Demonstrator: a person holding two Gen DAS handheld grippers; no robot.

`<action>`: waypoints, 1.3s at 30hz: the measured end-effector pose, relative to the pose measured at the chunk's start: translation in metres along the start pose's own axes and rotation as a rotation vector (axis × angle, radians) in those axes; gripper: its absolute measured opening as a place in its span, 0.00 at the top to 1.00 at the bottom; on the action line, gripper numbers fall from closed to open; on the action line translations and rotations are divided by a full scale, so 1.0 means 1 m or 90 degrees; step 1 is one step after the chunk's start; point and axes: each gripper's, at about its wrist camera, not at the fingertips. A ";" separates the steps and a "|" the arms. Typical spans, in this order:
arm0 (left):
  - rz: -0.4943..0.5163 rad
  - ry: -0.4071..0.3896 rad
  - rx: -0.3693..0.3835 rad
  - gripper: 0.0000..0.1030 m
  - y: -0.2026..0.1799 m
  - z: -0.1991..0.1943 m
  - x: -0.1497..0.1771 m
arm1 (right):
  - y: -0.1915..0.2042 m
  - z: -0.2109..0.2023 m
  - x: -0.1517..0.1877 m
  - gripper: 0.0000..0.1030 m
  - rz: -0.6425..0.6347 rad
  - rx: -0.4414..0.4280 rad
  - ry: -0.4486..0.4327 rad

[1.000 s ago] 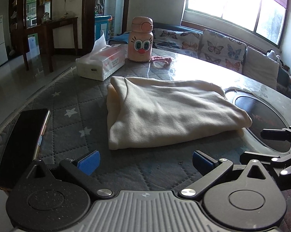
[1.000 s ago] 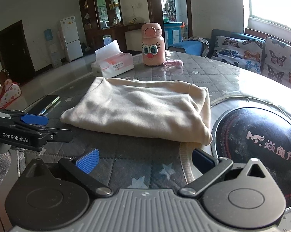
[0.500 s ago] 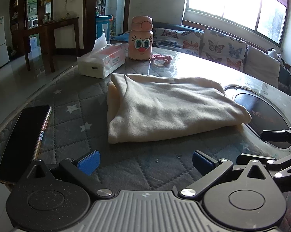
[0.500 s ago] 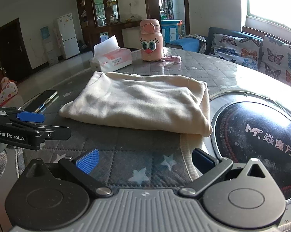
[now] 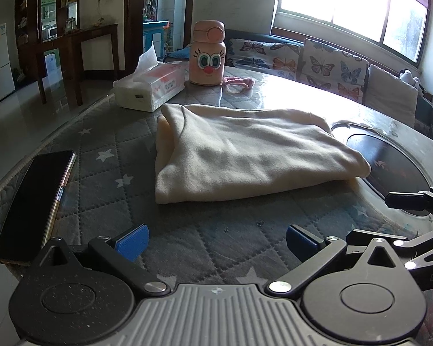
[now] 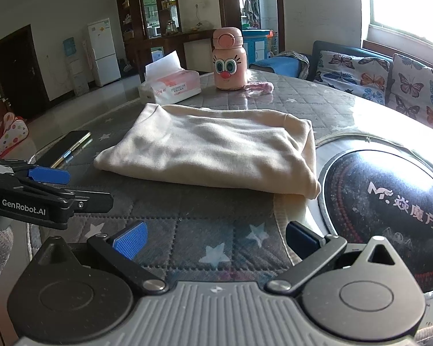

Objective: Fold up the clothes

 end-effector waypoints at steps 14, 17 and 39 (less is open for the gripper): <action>0.003 0.004 -0.001 0.00 -0.006 0.000 0.005 | 0.001 -0.001 0.004 0.00 0.005 -0.002 0.006; 0.002 0.005 -0.002 0.00 -0.006 0.001 0.006 | 0.002 -0.001 0.005 0.00 0.005 -0.002 0.008; 0.010 0.008 -0.010 0.00 -0.011 0.001 0.009 | 0.000 -0.001 0.011 0.00 0.014 -0.010 0.018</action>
Point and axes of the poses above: each gripper's, at about its wrist camera, not at the fingertips, and z roughly the way its jaws point, y to its left, x to its underside, and after that the axes turned 5 degrees about y, right-handed
